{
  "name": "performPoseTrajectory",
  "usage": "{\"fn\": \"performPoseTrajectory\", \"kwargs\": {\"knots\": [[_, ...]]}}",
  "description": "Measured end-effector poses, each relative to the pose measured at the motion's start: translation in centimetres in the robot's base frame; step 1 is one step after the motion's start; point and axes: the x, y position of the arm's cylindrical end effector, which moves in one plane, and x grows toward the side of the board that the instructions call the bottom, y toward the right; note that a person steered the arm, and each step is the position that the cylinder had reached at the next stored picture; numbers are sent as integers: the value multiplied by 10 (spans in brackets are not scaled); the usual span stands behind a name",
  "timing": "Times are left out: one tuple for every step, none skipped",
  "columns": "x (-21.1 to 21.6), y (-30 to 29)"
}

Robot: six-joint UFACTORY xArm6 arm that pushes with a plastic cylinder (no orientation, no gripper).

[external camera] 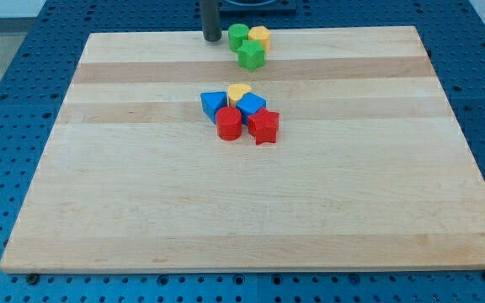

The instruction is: Push the green circle into the green star

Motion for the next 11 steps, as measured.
{"fn": "performPoseTrajectory", "kwargs": {"knots": [[0, 22], [0, 41], [0, 61], [1, 68], [5, 70], [6, 94], [7, 121], [13, 122], [14, 114], [23, 103], [38, 101]]}}
